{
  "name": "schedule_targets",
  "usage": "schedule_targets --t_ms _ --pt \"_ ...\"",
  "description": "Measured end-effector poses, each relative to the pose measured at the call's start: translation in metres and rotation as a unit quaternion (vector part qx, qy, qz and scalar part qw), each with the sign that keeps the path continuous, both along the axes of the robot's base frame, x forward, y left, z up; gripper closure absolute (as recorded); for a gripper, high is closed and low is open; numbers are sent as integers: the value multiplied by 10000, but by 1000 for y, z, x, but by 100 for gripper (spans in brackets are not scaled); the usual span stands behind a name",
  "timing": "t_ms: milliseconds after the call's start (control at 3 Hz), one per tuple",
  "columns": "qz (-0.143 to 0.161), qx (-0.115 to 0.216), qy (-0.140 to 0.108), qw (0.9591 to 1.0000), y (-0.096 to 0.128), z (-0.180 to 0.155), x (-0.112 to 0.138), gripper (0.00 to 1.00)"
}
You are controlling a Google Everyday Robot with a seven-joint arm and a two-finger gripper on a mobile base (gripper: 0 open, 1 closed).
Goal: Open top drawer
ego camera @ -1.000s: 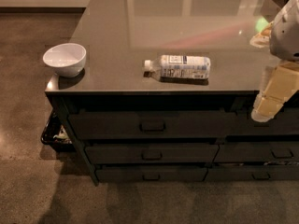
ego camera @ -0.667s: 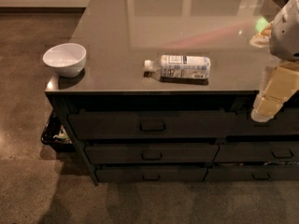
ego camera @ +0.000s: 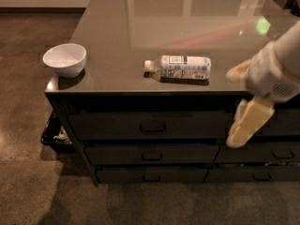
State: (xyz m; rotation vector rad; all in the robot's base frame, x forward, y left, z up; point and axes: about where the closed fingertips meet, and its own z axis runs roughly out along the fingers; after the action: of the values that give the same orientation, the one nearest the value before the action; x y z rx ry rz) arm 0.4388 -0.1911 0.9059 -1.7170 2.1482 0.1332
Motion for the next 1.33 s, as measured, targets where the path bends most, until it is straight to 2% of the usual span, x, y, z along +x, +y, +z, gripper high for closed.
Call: schedule_targets --t_ms 333,667,1000,1333 --pt "250 563 136 9980 31 -78 2 0" --pt "156 613 -147 9979 35 -81 18 0" --pt "155 613 -150 9979 35 -81 18 0" --pt "247 824 -110 9962 39 -98 24 0"
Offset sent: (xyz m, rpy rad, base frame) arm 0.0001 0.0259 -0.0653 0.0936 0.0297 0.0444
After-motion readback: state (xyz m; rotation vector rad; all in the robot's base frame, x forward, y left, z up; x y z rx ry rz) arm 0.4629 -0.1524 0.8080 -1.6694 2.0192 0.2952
